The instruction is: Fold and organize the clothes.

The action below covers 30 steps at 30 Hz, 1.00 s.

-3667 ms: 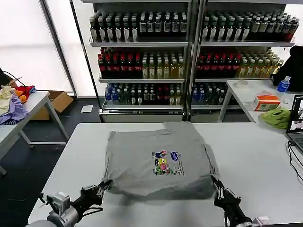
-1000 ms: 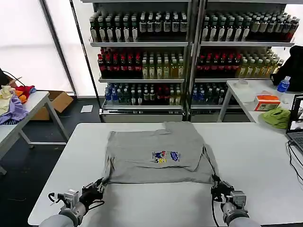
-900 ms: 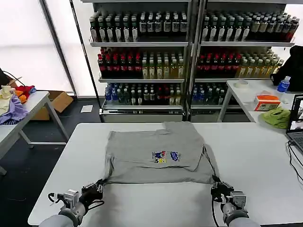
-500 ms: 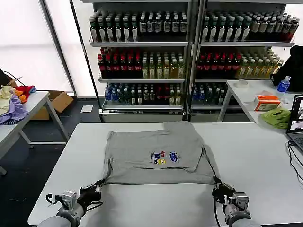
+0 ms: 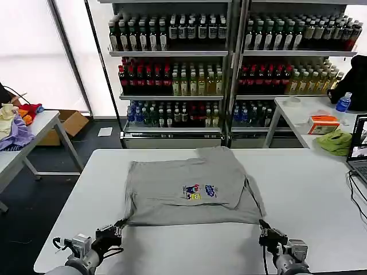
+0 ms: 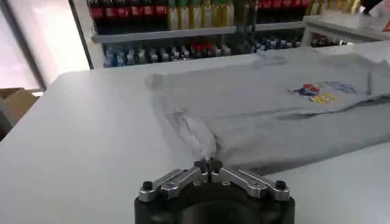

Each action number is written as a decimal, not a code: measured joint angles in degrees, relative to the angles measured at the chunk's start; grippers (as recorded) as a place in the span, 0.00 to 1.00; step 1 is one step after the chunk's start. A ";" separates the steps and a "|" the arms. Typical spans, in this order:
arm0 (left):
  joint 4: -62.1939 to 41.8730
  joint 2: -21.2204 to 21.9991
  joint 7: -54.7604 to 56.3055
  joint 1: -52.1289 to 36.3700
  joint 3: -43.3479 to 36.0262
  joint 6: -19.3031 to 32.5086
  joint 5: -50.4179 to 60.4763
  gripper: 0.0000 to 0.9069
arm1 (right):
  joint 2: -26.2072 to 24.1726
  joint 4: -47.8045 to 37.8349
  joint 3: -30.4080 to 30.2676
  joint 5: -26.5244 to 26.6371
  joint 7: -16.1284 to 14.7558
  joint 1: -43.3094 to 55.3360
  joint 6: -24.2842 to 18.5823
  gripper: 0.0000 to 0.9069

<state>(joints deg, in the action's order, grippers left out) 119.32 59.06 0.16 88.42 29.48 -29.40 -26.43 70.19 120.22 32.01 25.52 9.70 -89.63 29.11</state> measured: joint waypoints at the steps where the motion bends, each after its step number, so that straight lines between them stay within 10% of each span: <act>1: 0.07 -0.01 -0.01 -0.02 -0.03 0.00 0.01 0.01 | -0.07 -0.08 -0.06 -0.01 0.01 0.15 0.05 1.00; 8: 0.65 -0.10 -0.22 0.02 -0.01 -0.09 0.01 0.01 | -0.22 -0.23 -0.50 -0.25 0.07 1.39 0.35 0.97; 11: 0.68 0.00 -0.26 -0.12 -0.17 -0.15 0.01 0.01 | -0.10 -1.04 -1.05 -0.47 -0.04 2.21 0.34 0.06; 12: 0.70 0.02 -0.28 -0.17 -0.23 -0.17 0.01 0.01 | -0.02 -1.32 -1.24 -0.57 -0.04 2.49 0.34 0.00; 30: 1.18 0.29 -0.88 0.96 0.81 -0.16 0.11 0.01 | -0.02 -3.06 -1.79 1.83 0.12 3.07 0.22 0.00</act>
<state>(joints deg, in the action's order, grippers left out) 120.50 59.35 -0.72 89.38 30.29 -29.56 -26.31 70.17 117.16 30.22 27.35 9.83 -86.56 29.33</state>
